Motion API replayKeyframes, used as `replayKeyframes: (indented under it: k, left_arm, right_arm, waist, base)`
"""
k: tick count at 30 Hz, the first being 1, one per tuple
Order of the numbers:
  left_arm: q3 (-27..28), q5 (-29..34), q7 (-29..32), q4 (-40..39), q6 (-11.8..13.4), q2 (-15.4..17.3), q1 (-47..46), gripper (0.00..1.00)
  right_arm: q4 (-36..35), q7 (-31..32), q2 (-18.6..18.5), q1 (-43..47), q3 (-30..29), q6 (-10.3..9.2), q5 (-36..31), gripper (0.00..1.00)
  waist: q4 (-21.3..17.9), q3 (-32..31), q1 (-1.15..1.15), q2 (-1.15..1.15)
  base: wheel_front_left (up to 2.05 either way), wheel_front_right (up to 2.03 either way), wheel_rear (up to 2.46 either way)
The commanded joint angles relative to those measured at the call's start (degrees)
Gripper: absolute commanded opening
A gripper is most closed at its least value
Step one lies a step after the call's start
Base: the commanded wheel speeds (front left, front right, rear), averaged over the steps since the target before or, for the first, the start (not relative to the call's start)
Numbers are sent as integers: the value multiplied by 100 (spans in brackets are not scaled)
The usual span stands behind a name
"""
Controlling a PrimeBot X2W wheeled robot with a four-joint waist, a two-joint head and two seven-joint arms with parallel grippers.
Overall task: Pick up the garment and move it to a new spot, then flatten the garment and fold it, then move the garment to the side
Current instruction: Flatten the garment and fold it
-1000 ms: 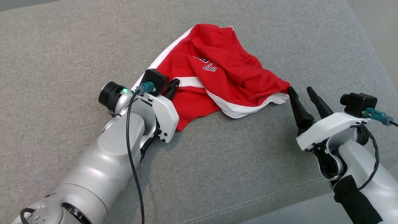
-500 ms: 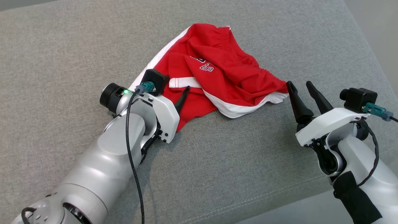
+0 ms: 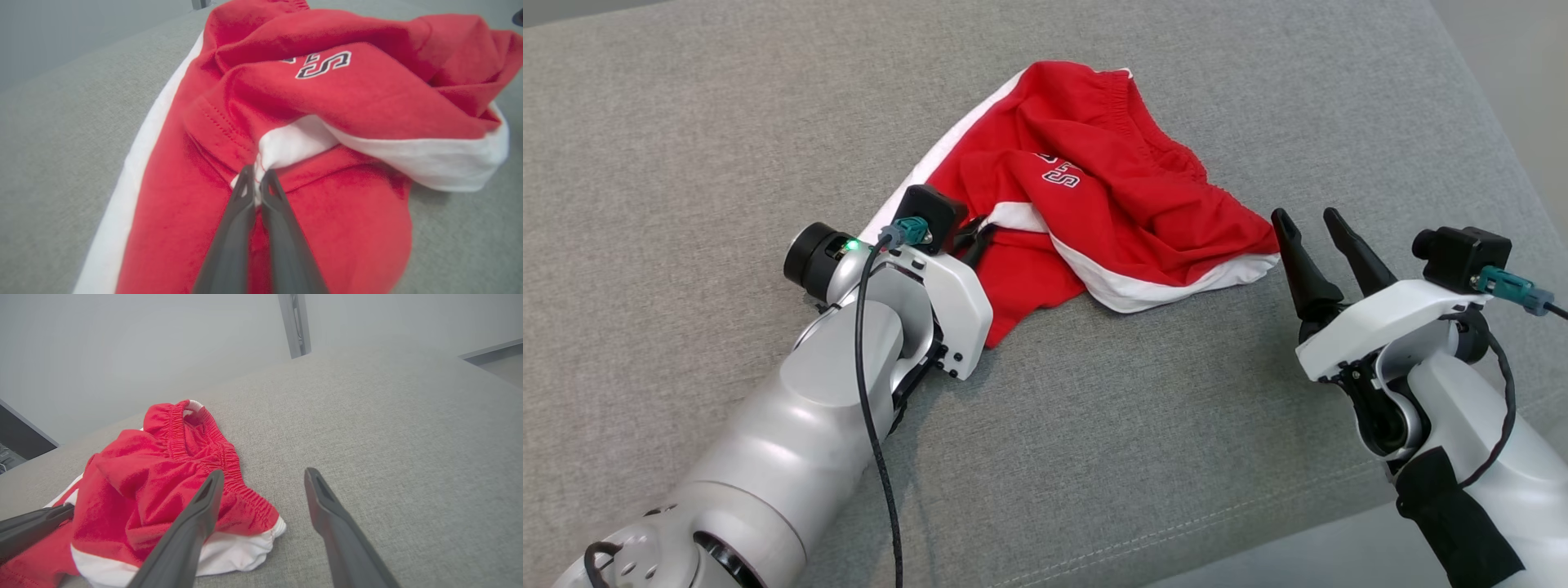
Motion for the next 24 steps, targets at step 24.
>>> replayKeyframes:
  k: [24]
  left_arm:
    - [229,-212,33,-1481,-237,2085,-740,0]
  right_arm:
    - [-360,229,-151,27,579,0,-66,100]
  waist:
    - [1958,-804,0,0]
  base:
    - [0,0,0]
